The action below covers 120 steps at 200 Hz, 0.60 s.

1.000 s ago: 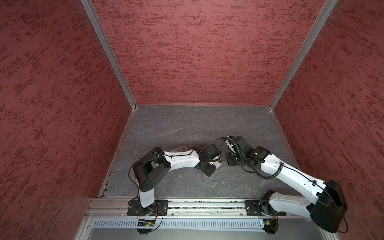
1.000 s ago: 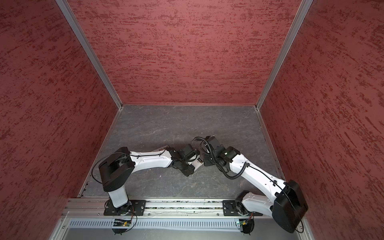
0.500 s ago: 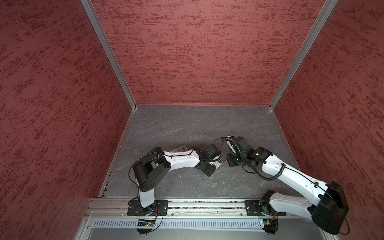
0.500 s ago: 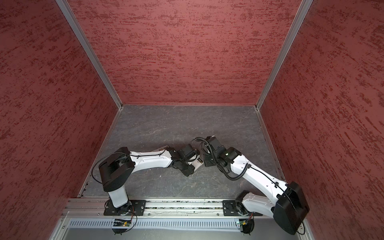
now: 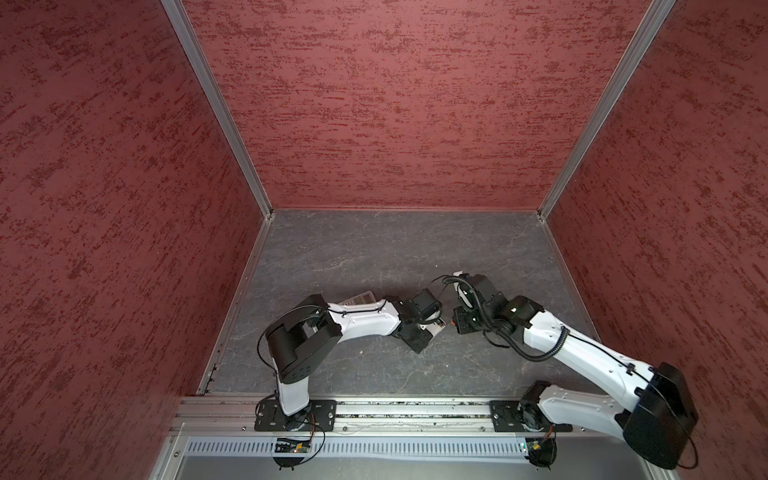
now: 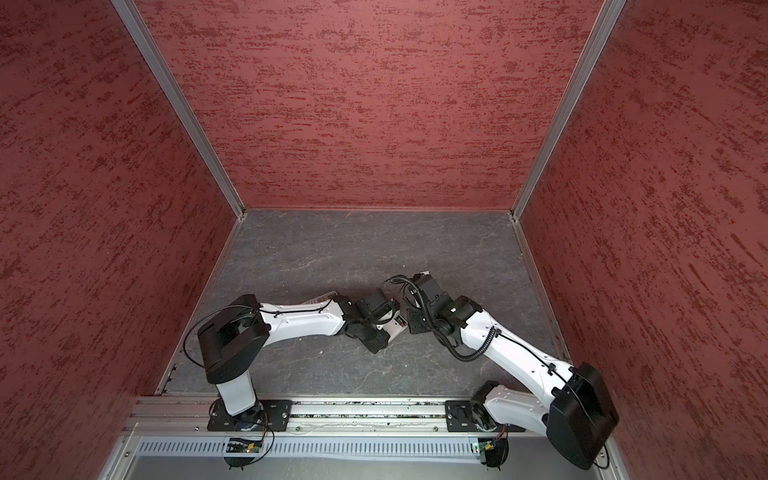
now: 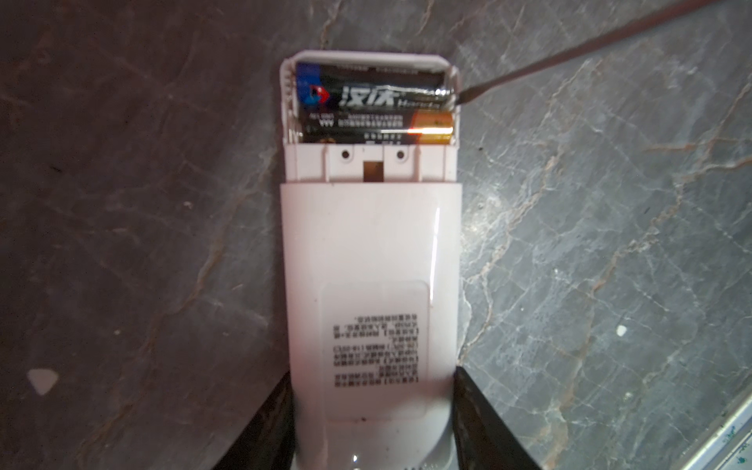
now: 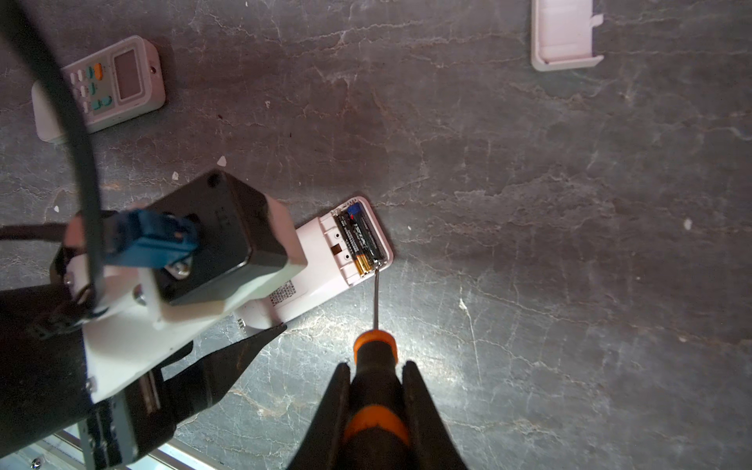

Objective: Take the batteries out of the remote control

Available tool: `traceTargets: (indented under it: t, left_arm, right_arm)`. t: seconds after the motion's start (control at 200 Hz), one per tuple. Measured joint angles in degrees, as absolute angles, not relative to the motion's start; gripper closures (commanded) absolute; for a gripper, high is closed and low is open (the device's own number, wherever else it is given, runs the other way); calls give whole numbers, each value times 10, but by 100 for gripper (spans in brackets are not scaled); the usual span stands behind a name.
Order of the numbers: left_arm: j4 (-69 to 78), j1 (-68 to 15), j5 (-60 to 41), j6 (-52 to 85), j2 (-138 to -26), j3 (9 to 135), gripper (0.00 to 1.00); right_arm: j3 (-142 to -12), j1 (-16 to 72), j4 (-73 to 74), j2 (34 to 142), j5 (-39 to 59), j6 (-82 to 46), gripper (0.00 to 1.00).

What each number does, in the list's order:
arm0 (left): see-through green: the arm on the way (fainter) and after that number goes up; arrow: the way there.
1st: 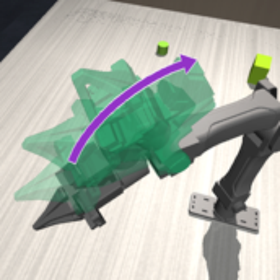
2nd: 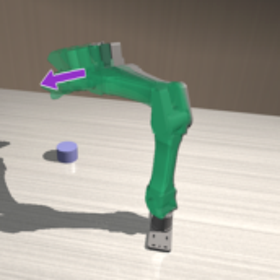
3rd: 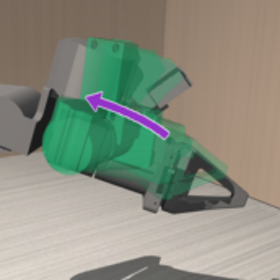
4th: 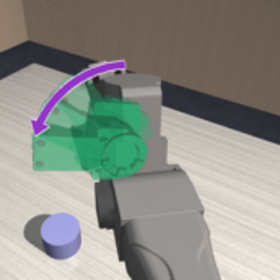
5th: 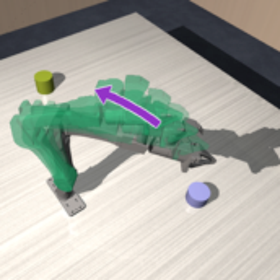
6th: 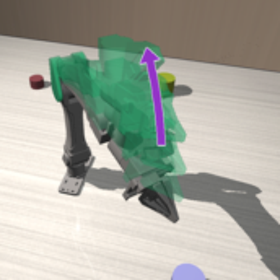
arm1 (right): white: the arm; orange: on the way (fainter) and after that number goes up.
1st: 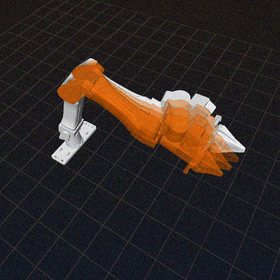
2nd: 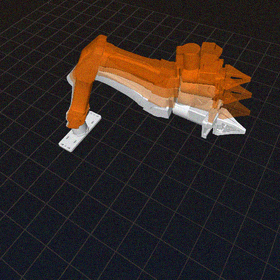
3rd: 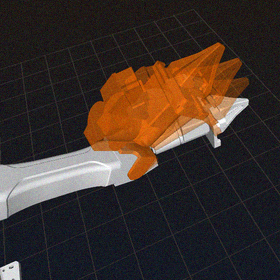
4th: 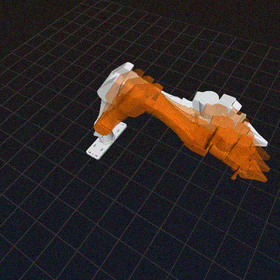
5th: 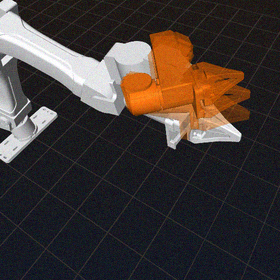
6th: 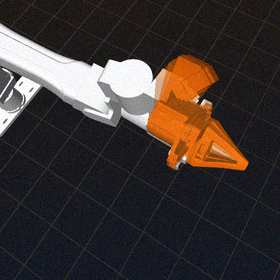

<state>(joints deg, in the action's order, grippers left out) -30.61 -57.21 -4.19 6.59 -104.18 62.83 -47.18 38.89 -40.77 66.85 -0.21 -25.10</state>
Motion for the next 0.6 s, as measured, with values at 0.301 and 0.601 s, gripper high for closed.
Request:
traceTargets:
  t: [0.301, 0.601]
  left_arm:
    - [-306, -575, -37, 74, -1044, 631, 64]
    - [-310, -578, -31, 83, -1047, 636, 64]
  right_arm:
    - [-420, 389, -354, 637, -2, -328, 100]
    - [-394, 398, -330, 615, -18, -385, 100]
